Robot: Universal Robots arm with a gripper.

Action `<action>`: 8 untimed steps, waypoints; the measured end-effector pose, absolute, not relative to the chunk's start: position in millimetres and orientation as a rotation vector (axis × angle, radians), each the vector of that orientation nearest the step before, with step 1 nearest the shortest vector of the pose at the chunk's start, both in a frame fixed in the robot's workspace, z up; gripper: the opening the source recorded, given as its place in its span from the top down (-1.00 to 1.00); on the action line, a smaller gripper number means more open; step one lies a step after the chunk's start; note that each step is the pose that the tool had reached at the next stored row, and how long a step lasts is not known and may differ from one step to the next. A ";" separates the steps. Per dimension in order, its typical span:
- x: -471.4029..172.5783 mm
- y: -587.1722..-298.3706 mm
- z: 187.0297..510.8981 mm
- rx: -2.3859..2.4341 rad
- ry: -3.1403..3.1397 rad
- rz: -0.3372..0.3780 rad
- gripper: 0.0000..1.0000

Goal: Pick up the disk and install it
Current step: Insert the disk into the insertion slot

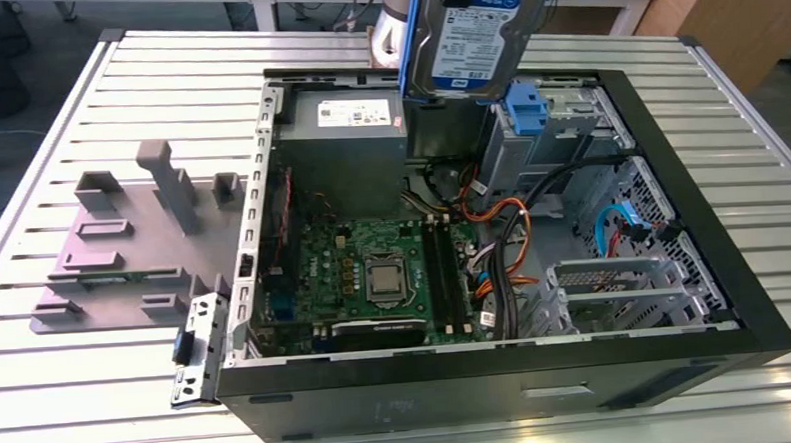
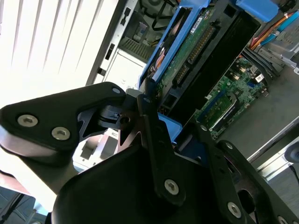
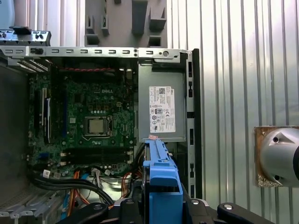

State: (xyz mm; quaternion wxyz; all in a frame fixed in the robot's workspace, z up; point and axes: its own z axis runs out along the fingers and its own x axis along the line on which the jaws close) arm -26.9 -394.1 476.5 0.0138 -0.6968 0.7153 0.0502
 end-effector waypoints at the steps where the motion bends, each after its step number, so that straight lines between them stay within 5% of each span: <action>1: -26.7 -394.2 476.5 -2.170 2.228 0.156 0.26; 8: -25.7 -394.5 476.5 -2.170 2.228 0.156 0.26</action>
